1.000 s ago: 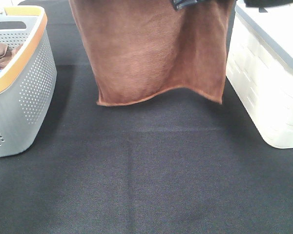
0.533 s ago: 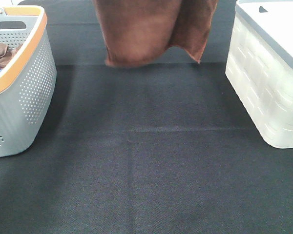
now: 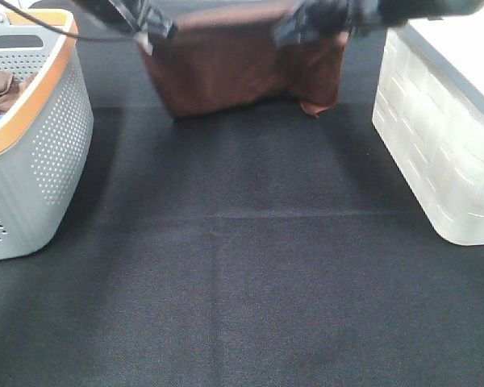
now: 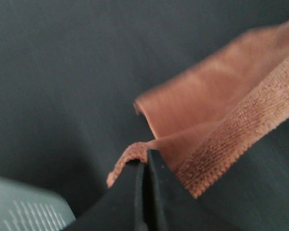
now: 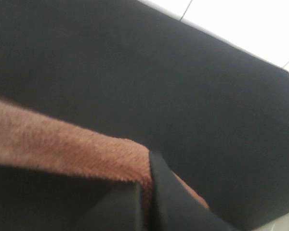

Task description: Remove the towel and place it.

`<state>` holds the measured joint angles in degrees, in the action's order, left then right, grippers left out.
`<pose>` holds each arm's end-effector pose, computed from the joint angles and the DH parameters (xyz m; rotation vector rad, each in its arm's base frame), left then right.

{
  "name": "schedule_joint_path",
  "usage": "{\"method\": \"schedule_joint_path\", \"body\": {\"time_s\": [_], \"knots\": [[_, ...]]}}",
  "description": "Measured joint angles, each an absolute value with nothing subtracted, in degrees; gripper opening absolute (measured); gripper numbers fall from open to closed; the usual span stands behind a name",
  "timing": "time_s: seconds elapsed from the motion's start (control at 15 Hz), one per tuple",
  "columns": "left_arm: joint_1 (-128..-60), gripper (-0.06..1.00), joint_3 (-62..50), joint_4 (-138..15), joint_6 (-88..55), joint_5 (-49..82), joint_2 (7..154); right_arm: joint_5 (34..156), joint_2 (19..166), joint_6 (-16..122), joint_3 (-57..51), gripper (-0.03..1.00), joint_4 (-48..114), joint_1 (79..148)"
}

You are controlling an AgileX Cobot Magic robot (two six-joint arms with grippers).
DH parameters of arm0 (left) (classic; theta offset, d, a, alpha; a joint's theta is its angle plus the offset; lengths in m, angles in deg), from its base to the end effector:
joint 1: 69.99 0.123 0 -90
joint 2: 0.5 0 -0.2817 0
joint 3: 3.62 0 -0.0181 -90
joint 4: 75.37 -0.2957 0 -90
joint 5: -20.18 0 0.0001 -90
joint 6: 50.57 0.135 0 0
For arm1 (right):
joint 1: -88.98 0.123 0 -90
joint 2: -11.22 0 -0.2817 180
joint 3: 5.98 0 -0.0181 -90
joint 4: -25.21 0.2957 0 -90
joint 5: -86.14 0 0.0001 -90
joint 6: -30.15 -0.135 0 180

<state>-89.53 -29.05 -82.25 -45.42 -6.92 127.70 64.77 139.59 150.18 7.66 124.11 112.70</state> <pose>0.5399 -0.1838 0.2105 0.5732 2.1887 -0.0149 0.5341 0.1817 0.1771 -0.5547 1.9678 -0.3439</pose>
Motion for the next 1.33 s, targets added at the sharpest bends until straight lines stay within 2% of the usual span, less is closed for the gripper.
{"method": "schedule_joint_path", "body": {"time_s": [0.13,0.33,0.67,1.07,1.33], "knots": [[-90.45,0.0,-29.05,-77.32,-45.42,-17.46,127.7,60.41,137.99,155.51,1.35,0.0,124.62,115.51],[-92.74,0.0,-29.05,-74.86,-45.42,-26.97,127.7,55.26,134.66,155.45,-7.07,0.0,124.96,118.83],[-95.89,0.0,-29.11,-74.51,-48.11,-43.65,127.7,59.09,126.36,150.24,-22.14,0.0,125.37,120.32],[-96.75,0.0,-27.34,-70.62,-49.71,-48.35,128.16,62.07,122.69,142.33,-33.31,0.0,125.31,120.66],[-100.36,0.0,-16.68,-68.15,-52.06,-48.46,128.16,65.74,120.51,139.7,-40.47,0.01,125.25,120.66]]}}
